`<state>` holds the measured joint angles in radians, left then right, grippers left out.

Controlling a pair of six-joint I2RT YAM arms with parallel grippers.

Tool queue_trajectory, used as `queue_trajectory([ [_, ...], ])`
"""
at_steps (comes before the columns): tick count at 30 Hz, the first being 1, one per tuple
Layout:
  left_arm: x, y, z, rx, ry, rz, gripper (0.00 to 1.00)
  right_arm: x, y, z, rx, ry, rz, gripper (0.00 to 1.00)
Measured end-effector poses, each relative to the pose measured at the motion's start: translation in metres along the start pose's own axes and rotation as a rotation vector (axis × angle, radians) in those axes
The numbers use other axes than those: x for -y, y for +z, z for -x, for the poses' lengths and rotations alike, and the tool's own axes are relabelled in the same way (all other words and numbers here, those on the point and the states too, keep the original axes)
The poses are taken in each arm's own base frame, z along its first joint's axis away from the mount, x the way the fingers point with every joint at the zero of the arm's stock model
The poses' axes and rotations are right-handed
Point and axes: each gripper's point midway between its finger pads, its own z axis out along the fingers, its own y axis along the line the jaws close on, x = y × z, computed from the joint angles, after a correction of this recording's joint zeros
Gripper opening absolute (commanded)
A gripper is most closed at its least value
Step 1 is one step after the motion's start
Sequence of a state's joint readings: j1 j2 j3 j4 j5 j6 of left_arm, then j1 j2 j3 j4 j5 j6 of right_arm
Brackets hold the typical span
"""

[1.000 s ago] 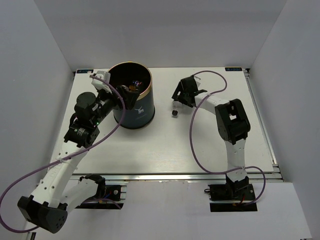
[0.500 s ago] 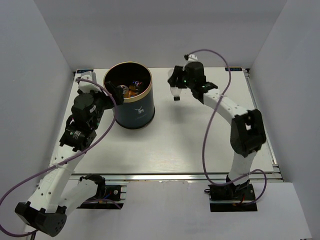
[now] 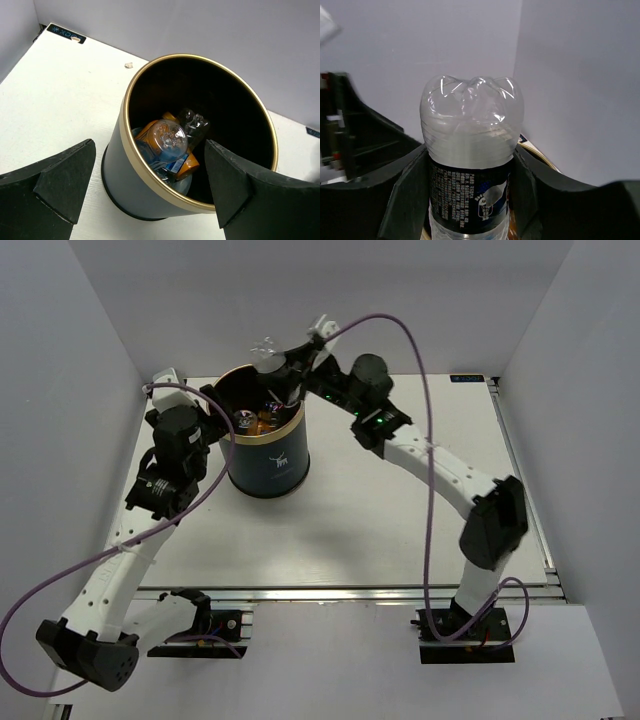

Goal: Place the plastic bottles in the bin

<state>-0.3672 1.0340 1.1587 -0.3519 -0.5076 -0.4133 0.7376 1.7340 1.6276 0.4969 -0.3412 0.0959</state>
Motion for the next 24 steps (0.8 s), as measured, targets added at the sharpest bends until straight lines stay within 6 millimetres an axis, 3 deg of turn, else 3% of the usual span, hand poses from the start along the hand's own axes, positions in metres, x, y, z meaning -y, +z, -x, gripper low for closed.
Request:
queue_trajectory([
  [1,0.0,-0.001,0.002,0.005,-0.005,0.0,0.98,-0.001,0.011,-0.008,-0.007,-0.001,0.014,0.48],
  [3,-0.001,-0.005,0.006,0.017,-0.013,-0.001,0.98,-0.002,0.032,-0.027,-0.03,0.003,0.032,0.54],
  [4,-0.002,-0.007,0.009,0.025,-0.017,-0.001,0.98,-0.003,0.04,-0.038,-0.046,0.008,0.04,0.67],
  [7,-0.007,-0.012,0.014,0.04,-0.021,0.013,0.98,-0.004,0.054,-0.065,-0.099,0.036,0.04,0.89],
  [11,-0.01,-0.014,0.015,0.045,-0.021,0.026,0.98,-0.006,0.057,-0.082,-0.164,0.067,0.023,0.89],
  [16,-0.011,-0.015,0.015,0.043,-0.02,0.027,0.98,0.007,0.06,-0.048,-0.137,0.053,-0.044,0.89],
  [19,-0.011,-0.015,0.015,0.043,-0.02,0.027,0.98,0.015,0.05,-0.025,-0.128,0.052,-0.087,0.89],
  [22,-0.011,-0.015,0.015,0.042,-0.019,0.028,0.98,0.034,0.026,0.004,-0.123,0.072,-0.147,0.89],
  [24,-0.011,-0.014,0.013,0.036,-0.018,0.031,0.98,0.065,-0.013,0.019,-0.132,0.101,-0.231,0.89],
])
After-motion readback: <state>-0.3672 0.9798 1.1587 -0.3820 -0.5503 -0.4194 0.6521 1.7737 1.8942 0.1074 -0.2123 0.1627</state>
